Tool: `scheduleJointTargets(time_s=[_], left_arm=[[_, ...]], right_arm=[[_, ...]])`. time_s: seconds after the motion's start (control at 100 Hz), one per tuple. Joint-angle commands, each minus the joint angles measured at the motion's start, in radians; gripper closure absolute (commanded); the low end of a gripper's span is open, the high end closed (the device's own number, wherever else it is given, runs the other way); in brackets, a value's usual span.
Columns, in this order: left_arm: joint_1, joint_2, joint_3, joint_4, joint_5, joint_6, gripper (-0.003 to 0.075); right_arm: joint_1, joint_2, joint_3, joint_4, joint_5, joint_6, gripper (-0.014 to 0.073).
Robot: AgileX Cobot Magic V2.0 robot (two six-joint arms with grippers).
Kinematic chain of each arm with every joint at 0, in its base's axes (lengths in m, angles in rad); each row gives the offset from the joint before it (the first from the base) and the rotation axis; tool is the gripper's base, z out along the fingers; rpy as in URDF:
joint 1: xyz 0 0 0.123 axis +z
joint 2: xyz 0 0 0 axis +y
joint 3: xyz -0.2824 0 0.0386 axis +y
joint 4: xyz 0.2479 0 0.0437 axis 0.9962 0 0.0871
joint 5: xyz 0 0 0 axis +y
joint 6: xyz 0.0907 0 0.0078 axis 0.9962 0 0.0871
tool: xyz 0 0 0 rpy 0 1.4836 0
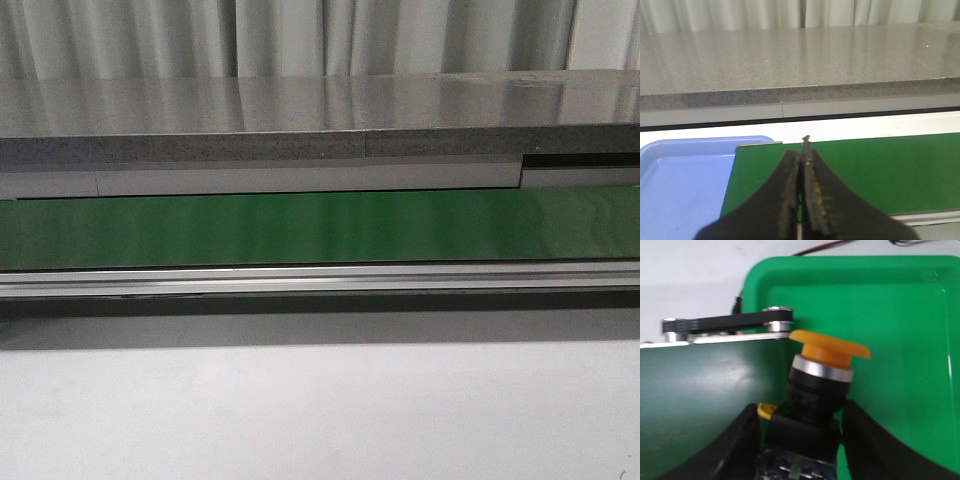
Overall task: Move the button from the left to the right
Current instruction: 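Lift the button with the right gripper and lower it into the green tray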
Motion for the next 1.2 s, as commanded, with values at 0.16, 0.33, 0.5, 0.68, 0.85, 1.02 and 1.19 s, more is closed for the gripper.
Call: scheduleJointTargets(time_s=[0.16, 0.33, 0.5, 0.68, 0.85, 1.02, 1.19], left_arm=[[-0.007, 0.004, -0.029, -0.002, -0.085, 0.000, 0.0741], [-0.007, 0.004, -0.029, -0.002, -0.085, 0.000, 0.0741], [-0.007, 0.004, -0.029, -0.002, -0.085, 0.000, 0.0741], [-0.007, 0.004, -0.029, -0.002, -0.085, 0.000, 0.0741], [-0.007, 0.004, -0.029, -0.002, -0.085, 0.000, 0.0741], [-0.007, 0.004, -0.029, -0.002, -0.085, 0.000, 0.0741], [-0.007, 0.004, -0.029, -0.002, -0.085, 0.000, 0.0741]], right_arm=[[-0.113, 0.063, -0.037, 0.005, -0.031, -0.052, 0.0337], [-0.121, 0.125, -0.037, 0.025, -0.037, -0.095, 0.0337], [-0.121, 0.162, -0.037, 0.042, -0.037, -0.123, 0.0337], [-0.121, 0.178, -0.037, 0.049, -0.038, -0.136, 0.0335], [-0.121, 0.207, -0.037, 0.065, -0.011, -0.143, 0.0333], [-0.121, 0.218, -0.037, 0.069, -0.009, -0.143, 0.0201], [-0.121, 0.218, -0.037, 0.069, -0.012, -0.143, 0.0050]])
